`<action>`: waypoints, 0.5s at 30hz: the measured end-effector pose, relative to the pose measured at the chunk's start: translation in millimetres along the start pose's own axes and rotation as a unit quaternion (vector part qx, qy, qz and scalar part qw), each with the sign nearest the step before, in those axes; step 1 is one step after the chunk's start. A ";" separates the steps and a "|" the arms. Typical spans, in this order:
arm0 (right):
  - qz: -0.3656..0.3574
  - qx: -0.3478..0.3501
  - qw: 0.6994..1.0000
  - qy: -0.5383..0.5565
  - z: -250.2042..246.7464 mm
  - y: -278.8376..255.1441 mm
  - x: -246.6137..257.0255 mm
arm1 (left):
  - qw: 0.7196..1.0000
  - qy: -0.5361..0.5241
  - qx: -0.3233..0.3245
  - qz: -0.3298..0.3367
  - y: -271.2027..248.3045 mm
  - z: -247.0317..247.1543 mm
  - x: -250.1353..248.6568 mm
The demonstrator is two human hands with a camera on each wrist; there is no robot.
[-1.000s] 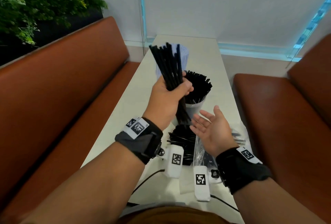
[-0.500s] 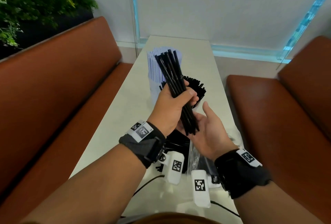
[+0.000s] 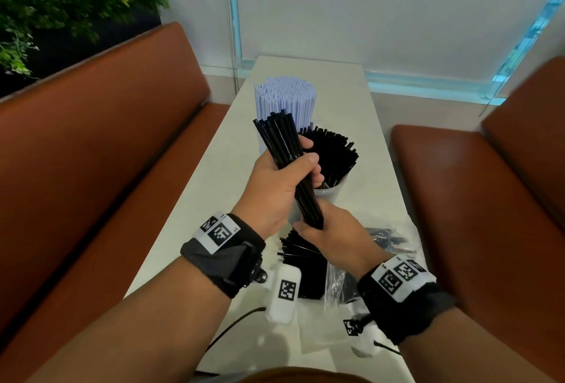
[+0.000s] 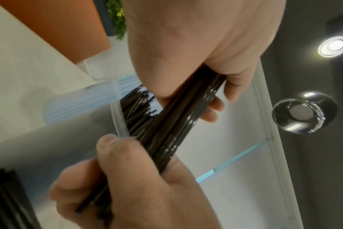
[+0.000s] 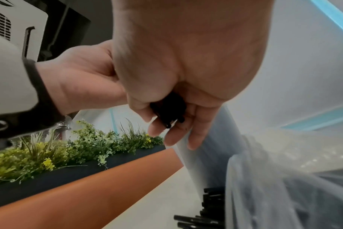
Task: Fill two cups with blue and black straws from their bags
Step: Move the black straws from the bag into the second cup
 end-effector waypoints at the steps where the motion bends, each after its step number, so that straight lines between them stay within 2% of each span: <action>1: 0.008 0.029 0.999 -0.032 1.7 2.6 -3.2 | 1.000 0.012 -0.007 0.004 2.7 -3.6 -4.8; 3: 0.023 0.054 0.992 -0.114 -4.8 7.5 -12.8 | 0.999 0.030 -0.032 0.010 13.2 -16.5 -14.2; 5: 0.024 -0.015 0.983 -0.182 -28.7 12.4 -16.5 | 0.998 0.048 -0.050 -0.001 25.5 -27.5 -19.7; 7: 0.041 -0.090 0.974 -0.203 -49.9 16.3 -19.4 | 0.997 0.058 -0.050 -0.019 36.1 -29.2 -18.8; 8: 0.054 -0.105 0.970 -0.214 -54.0 19.3 -21.7 | 0.997 0.058 -0.050 -0.023 40.5 -27.6 -18.3; 11: 0.085 -0.085 0.961 -0.251 -50.1 30.9 -33.5 | 0.996 0.034 -0.080 0.006 51.9 -24.0 -24.5; 15: 0.065 -0.043 0.969 -0.235 -37.5 43.2 -43.9 | 0.984 -0.012 -0.153 0.087 64.2 -32.7 -41.6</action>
Point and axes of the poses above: each hand's wrist, its own y-axis towards the middle knuckle, its own z-axis out of the palm, x = y × z, the point moved 10 cm from there along y, towards the middle knuckle, and after that the axes turned 4 degrees about x, right-handed, at the moved point
